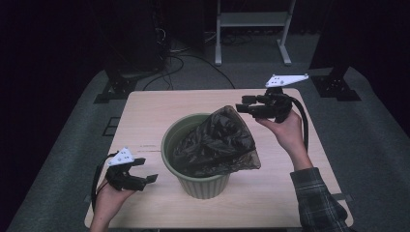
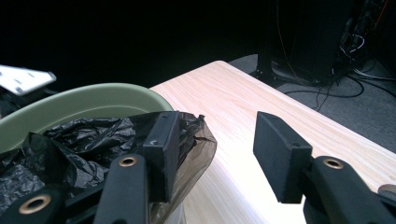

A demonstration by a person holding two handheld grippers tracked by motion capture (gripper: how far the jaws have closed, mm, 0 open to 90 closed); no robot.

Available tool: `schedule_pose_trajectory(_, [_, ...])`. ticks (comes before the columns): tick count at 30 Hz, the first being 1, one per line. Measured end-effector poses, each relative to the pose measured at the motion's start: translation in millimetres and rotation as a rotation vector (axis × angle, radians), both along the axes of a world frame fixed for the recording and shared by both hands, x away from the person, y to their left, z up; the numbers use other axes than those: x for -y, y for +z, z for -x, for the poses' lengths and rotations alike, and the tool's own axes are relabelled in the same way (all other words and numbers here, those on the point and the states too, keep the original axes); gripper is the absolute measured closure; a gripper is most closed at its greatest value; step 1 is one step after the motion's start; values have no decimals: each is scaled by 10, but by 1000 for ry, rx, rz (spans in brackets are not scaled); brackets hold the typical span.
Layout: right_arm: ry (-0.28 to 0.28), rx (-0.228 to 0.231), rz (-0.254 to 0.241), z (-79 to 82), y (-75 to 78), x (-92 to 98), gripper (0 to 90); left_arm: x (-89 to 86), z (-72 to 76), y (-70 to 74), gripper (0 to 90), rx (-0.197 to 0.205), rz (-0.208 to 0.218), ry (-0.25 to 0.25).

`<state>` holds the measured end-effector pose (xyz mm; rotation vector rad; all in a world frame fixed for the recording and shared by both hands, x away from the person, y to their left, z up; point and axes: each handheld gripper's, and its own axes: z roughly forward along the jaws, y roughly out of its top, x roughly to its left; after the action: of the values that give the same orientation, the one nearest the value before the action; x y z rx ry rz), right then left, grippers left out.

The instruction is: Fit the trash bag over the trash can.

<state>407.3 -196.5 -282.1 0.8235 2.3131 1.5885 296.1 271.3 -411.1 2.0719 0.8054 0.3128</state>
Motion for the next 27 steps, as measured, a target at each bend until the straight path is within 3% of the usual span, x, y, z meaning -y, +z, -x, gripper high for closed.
schedule_pose_trajectory(1, [0, -1, 2, -5, 0, -3, 494, -13, 14, 54, 247, 2, 9, -8])
schedule_pose_trajectory(7, [5, -4, 9, -18, 11, -27, 494, -71, 100, 420, 385, 43, 69, -75])
schedule_pose_trajectory(8, [7, 1, 8, -20, 17, -32, 494, -76, 108, 545, 437, 54, 87, -98])
schedule_pose_trajectory(9, [6, 3, 7, -19, 20, -34, 495, -76, 108, 545, 465, 54, 87, -98])
schedule_pose_trajectory(10, [7, 2, 5, -20, 22, -35, 495, -66, 107, 661, 484, 54, 103, -130])
schedule_pose_trajectory(19, [9, -1, 6, -28, 16, -39, 507, 79, 89, 1047, 648, 82, 132, -204])
schedule_pose_trajectory(23, [11, -4, 6, -27, 14, -45, 511, 215, 91, 1175, 649, 107, 142, -235])
schedule_pose_trajectory(27, [13, -10, 5, -23, 15, -58, 515, 371, 81, 1254, 569, 117, 135, -266])
